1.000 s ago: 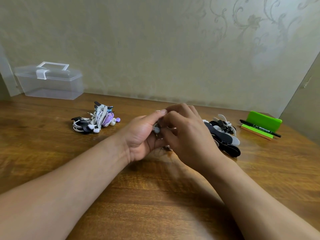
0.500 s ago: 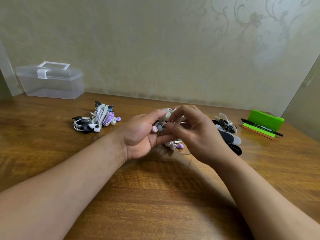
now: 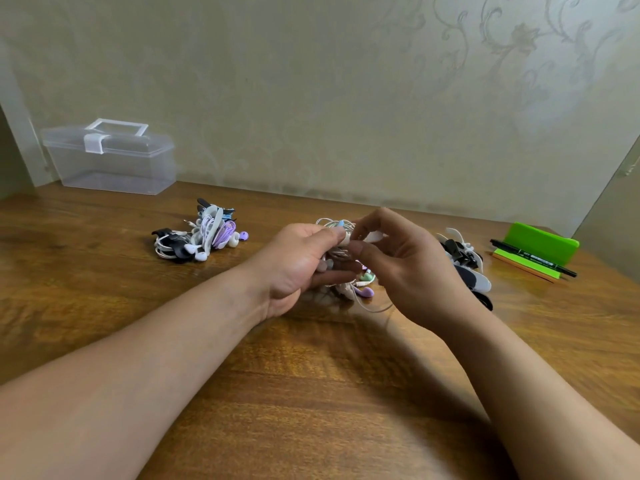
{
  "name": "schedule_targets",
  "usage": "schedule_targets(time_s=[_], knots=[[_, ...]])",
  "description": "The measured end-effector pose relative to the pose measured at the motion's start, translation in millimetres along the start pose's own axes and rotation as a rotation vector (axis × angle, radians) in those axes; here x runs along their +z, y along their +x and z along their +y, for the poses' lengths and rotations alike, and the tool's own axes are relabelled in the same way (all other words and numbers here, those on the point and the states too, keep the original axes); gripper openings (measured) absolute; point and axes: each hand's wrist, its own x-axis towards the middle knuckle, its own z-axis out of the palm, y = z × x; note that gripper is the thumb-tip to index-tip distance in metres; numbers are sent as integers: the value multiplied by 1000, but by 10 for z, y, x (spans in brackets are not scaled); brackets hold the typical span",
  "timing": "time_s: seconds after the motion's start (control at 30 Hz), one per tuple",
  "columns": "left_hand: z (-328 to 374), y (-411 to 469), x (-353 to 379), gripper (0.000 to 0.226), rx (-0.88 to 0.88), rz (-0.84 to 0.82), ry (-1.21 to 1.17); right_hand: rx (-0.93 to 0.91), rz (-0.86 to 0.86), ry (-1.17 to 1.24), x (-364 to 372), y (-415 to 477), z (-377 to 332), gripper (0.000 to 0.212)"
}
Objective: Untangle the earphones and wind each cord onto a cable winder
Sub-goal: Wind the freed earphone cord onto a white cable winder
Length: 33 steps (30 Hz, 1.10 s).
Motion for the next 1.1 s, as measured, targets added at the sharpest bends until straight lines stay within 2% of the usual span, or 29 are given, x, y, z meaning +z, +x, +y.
schedule_targets(time_s=[0.23,0.53,0.77,1.1], knots=[[23,-39,-54,18,10,-21,91,40,1,71,-99,74,97,4],[36,-79,-22,26,-28,-144,147,187,-12,352,-134,85,122,2],[8,-91,-1,20,23,-166,352,288,-31,340,-130,91,101,18],[-3,-64,-29,17,57,-116,365,285,-34,324,-106,91,77,13]])
